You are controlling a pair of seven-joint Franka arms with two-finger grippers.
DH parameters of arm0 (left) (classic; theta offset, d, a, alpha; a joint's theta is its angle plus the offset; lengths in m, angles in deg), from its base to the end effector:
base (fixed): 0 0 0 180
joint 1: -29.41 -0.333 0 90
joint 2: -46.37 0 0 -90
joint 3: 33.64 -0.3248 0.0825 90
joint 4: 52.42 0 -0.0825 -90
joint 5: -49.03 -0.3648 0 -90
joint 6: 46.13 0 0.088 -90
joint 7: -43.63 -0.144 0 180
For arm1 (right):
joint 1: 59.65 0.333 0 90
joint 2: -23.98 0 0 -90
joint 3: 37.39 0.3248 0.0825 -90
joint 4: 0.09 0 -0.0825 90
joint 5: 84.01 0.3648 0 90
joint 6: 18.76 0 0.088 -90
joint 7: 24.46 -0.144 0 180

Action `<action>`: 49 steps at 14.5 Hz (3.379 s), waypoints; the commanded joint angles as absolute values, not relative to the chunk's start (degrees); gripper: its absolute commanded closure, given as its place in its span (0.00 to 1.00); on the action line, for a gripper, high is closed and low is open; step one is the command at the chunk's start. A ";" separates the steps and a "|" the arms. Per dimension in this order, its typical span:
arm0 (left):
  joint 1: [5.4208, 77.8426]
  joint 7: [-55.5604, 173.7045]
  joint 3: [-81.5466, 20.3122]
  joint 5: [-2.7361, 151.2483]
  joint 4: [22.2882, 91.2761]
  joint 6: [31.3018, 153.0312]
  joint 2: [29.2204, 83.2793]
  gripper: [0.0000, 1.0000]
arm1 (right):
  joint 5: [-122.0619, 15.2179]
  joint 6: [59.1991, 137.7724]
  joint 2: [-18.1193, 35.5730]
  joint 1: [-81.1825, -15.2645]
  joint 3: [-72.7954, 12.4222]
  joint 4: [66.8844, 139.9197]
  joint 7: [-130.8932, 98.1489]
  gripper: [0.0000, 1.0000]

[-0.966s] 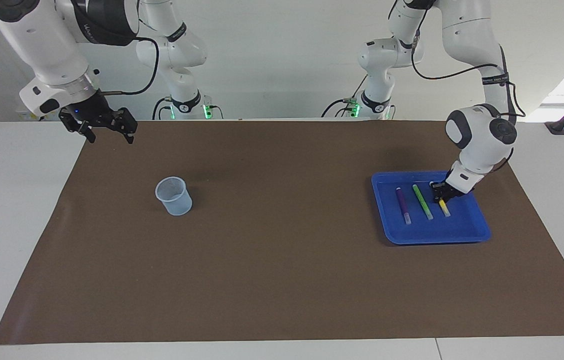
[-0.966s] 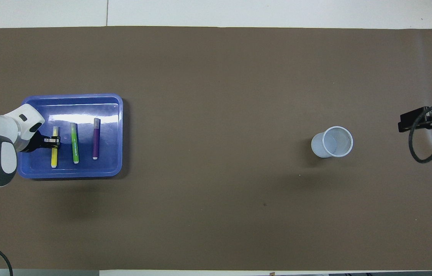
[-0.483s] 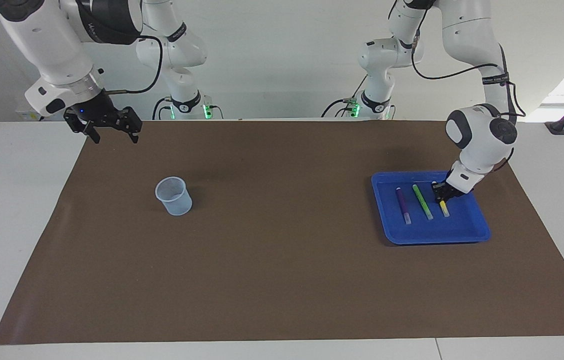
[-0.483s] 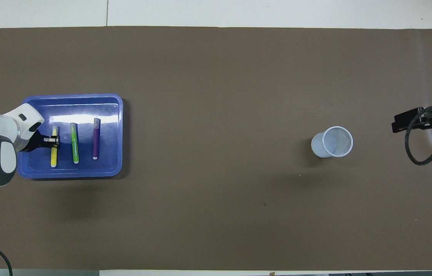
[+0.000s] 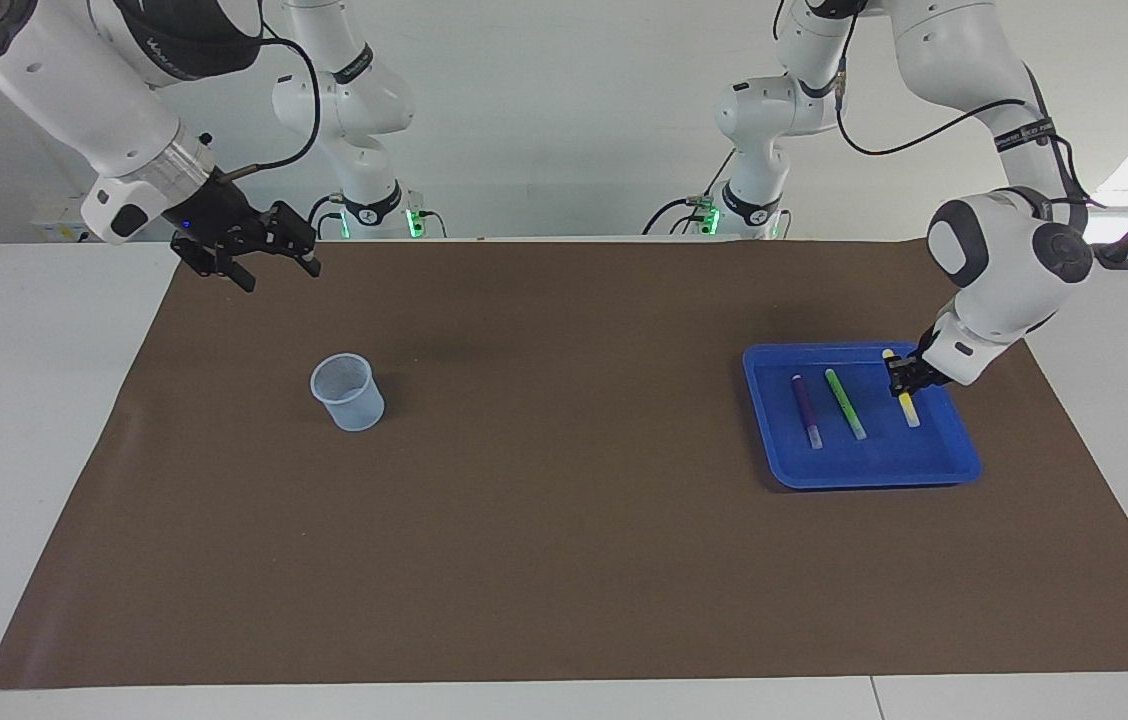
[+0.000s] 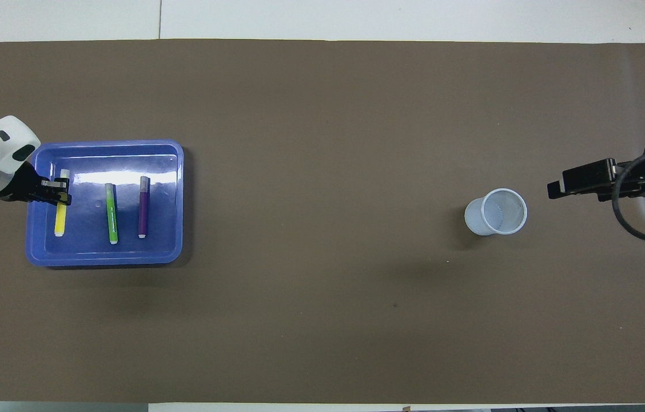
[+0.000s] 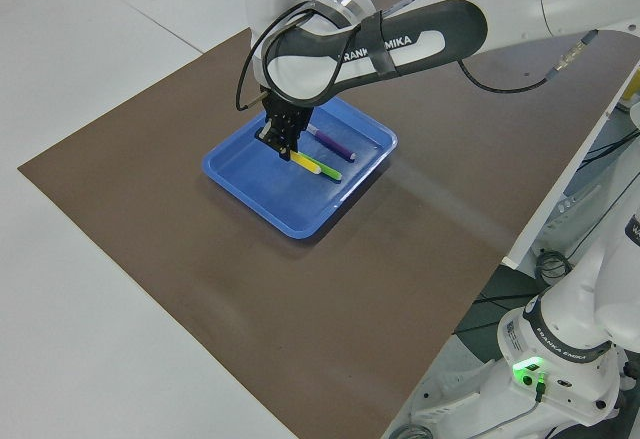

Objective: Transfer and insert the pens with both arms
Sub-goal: 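Grasp the yellow pen with the left gripper and lift it out, then carry the yellow pen toward the right gripper while the right gripper approaches, then close the right gripper on the yellow pen and open the left gripper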

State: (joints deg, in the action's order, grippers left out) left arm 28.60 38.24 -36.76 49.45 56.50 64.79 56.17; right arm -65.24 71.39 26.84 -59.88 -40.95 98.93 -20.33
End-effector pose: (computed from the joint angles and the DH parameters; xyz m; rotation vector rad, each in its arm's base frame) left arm 0.5626 0.0370 0.3816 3.1258 -0.0353 -0.2123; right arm 0.5129 0.0117 0.5597 -2.8026 0.0169 0.1147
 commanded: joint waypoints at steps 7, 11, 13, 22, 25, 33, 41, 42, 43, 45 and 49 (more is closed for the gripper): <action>41.71 89.34 -36.81 66.66 39.87 42.03 55.43 1.00 | -54.24 77.03 31.19 -60.53 -40.64 106.87 -18.65 0.00; 47.59 109.87 -36.81 76.78 42.76 45.26 53.75 1.00 | -47.31 78.44 33.20 -61.14 -40.64 111.43 -20.24 0.00; 51.37 117.85 -36.81 81.44 47.49 51.92 51.83 1.00 | -43.16 79.76 34.70 -61.32 -40.73 114.42 -20.24 0.00; 68.69 150.57 -36.81 90.95 59.82 78.83 46.46 1.00 | -35.67 95.82 35.67 -48.51 -40.38 118.21 -31.40 0.00; 71.07 155.32 -36.72 92.97 61.57 85.42 46.02 1.00 | -35.67 98.75 35.85 -45.86 -40.29 119.44 -33.16 0.00; 75.20 155.69 -36.72 100.36 65.79 94.58 43.20 1.00 | -35.58 103.84 36.20 -42.25 -39.76 121.91 -33.95 0.27; 75.21 155.60 -36.63 101.24 66.15 95.20 43.11 1.00 | -35.41 100.95 36.20 -42.25 -39.15 121.38 -35.27 0.31; 75.21 155.60 -36.63 101.33 66.15 95.46 43.11 1.00 | -35.41 101.03 36.02 -42.25 -39.06 120.94 -35.53 0.32; 75.21 155.60 -36.63 101.33 66.24 95.98 43.03 1.00 | -35.41 100.95 35.85 -42.25 -39.06 120.50 -35.53 0.32; 75.21 155.60 -36.63 101.33 66.24 95.99 43.11 1.00 | -35.49 100.68 35.85 -42.25 -38.88 120.50 -35.53 0.34; 75.21 155.60 -36.63 101.94 66.15 96.08 43.03 1.00 | -35.50 99.98 35.85 -42.25 -38.79 120.33 -35.44 0.46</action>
State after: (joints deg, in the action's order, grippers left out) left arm 74.26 155.31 -36.07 100.36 64.06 94.71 45.00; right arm -36.24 100.63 34.86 -42.01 -39.02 120.10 -34.44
